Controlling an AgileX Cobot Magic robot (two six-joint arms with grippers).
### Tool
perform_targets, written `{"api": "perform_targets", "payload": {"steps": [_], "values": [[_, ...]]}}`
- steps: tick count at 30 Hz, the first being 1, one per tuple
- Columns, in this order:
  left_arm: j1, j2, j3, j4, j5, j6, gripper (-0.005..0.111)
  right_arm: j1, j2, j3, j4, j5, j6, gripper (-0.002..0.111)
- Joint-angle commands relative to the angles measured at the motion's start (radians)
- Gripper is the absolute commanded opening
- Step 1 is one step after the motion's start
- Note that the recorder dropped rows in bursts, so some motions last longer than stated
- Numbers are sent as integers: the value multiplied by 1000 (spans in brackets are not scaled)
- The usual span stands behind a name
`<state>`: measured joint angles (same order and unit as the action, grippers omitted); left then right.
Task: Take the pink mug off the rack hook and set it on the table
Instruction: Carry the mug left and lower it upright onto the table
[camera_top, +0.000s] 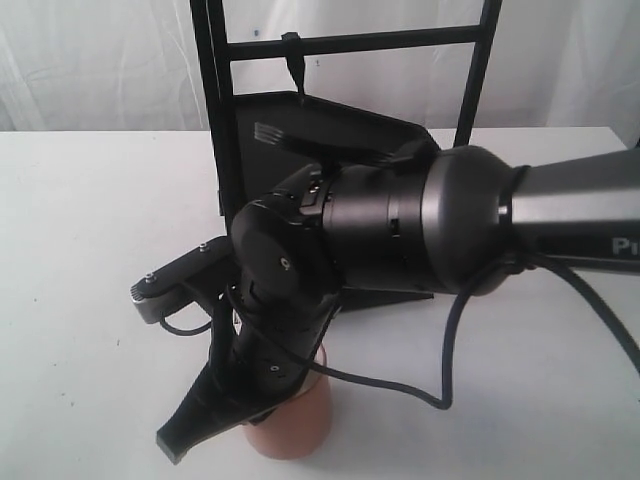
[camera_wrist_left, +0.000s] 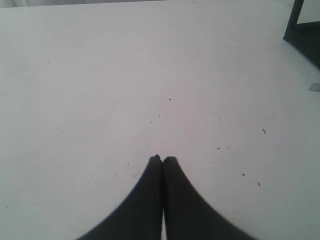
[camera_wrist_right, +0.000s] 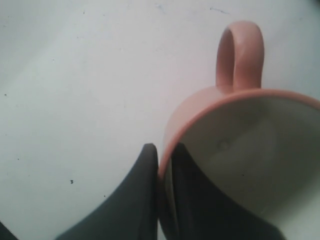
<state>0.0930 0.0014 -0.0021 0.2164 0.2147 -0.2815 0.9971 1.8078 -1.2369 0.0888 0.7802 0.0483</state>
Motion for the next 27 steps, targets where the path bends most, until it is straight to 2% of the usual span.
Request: {"api": "perform_targets", "payload": {"steps": [1,7,12,17,20,27], "values": [[-6,-1,2,1,-4,-6,0,1,2,-7,7,-2,7,0],[-6,-1,2,1,-4,-6,0,1,2,-7,18,6,7,1],[-6,-1,2,1,-4,-6,0,1,21,-7,43,11,9,17],[-6,-1,2,1,-4,-6,0,1,22,-7,43,24,9,19],[-6,-1,2,1,-4,-6,0,1,-23,-9,29,60,9,25],[-6,-1,2,1,-4,-6,0,1,-179,-9,-104,155,9,25]]}}
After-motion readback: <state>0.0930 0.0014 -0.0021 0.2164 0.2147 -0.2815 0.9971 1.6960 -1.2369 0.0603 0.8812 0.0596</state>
